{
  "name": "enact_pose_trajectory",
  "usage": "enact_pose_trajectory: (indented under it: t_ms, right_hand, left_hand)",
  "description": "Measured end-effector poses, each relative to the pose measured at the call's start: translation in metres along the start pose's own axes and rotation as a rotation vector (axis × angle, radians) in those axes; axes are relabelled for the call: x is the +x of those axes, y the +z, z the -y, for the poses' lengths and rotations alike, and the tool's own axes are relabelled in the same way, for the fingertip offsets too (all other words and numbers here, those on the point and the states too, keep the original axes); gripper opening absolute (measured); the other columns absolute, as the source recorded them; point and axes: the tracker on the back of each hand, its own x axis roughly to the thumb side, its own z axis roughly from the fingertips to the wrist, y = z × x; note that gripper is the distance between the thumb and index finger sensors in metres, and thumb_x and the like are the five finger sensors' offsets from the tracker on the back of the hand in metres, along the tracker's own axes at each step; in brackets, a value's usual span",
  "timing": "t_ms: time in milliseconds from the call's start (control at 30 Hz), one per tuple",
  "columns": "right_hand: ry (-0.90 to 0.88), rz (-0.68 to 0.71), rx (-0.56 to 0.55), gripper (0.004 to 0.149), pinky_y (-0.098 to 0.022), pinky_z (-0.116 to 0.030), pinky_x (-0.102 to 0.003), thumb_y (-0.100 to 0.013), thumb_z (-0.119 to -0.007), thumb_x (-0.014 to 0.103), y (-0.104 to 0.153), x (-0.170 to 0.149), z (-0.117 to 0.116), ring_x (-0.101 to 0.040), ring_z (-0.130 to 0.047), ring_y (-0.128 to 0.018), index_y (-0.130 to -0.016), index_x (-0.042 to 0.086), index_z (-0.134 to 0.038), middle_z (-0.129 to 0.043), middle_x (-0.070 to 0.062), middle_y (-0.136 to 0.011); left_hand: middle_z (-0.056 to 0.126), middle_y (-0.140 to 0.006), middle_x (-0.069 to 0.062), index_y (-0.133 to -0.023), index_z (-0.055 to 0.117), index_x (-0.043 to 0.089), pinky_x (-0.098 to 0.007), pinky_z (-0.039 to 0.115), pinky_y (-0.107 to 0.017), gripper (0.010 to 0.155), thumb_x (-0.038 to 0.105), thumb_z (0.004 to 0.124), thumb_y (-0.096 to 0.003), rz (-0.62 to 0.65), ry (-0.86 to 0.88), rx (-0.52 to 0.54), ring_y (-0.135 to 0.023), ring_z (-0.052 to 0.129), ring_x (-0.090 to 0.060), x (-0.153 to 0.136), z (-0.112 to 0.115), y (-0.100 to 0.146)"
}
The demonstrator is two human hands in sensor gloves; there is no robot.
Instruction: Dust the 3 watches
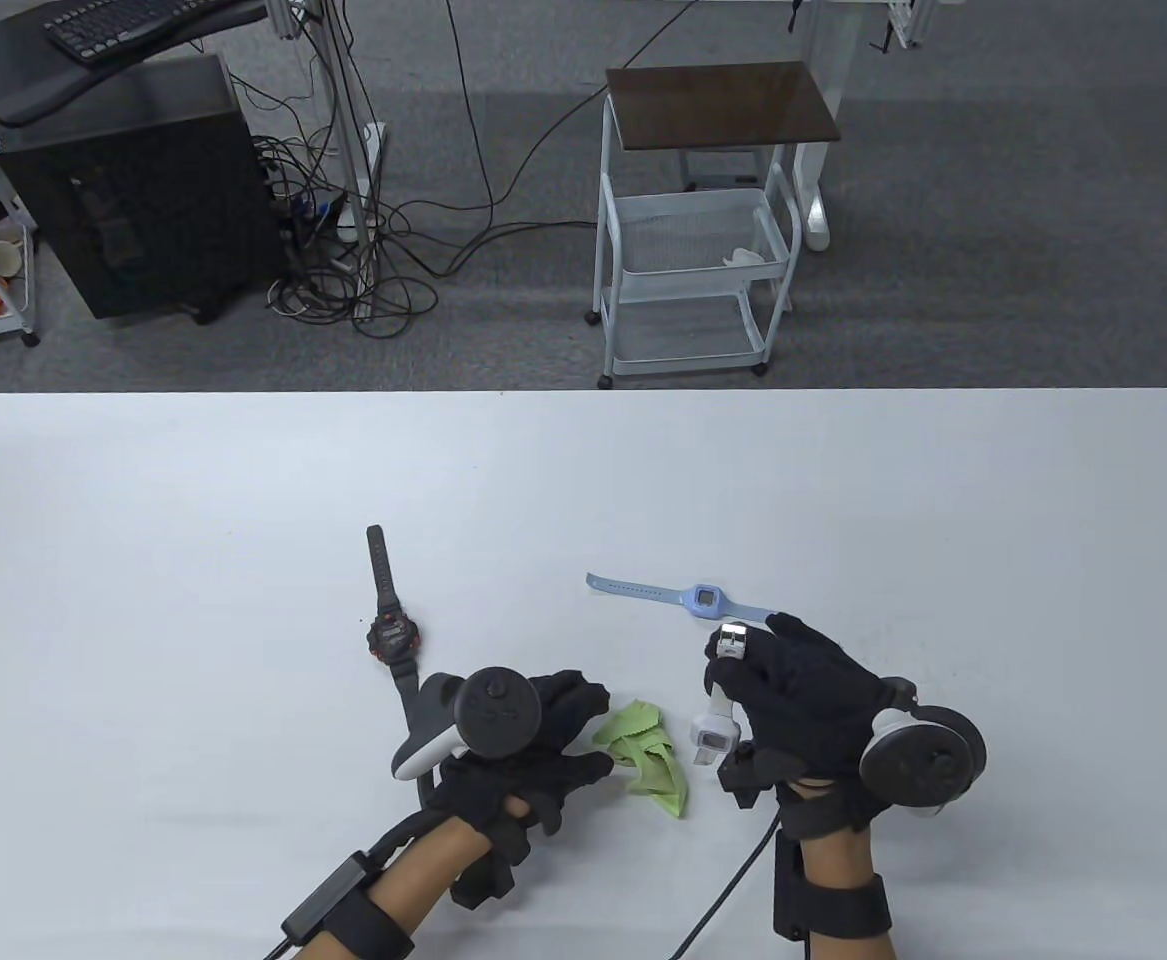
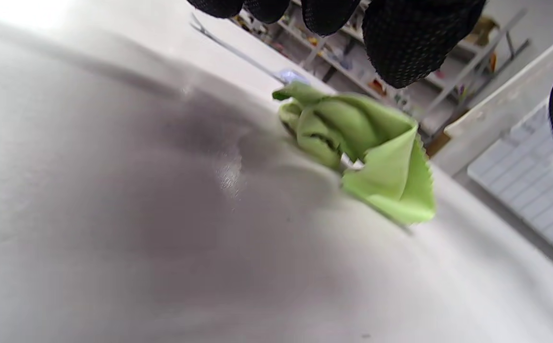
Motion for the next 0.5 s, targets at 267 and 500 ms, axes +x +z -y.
enact_pose_trajectory:
  t_ms: [267, 500]
  right_hand:
    - [-0.040, -0.027, 0.012, 0.049, -0.044, -0.080, -0.054, -0.035, -0.088, 0.049, 0.001, -0.007, -0.007, -0.015, -0.110, -0.009, -0.060, 0.009, -0.103, -0.113, 0.000, -0.024]
    - [-0.058, -0.035, 0.016, 0.049, -0.043, -0.081, -0.052, -0.036, -0.088, 0.049, 0.001, -0.007, -0.010, -0.014, -0.109, -0.007, -0.059, 0.009, -0.103, -0.113, 0.001, -0.023]
  left_hand:
    - [0.022, -0.126, 0.005, -0.117, 0.033, 0.045, -0.063, 0.024, -0.080, 0.073, 0.050, 0.075, -0.0581, -0.012, -0.297, -0.072, -0.118, 0.025, -0.033, 0.015, 0.010, -0.025]
    - [0.040, -0.123, 0.005, -0.109, 0.058, 0.041, -0.062, 0.028, -0.081, 0.054, 0.050, 0.074, -0.0579, 0.002, -0.308, 0.025, -0.118, 0.031, -0.032, 0.011, 0.010, -0.022]
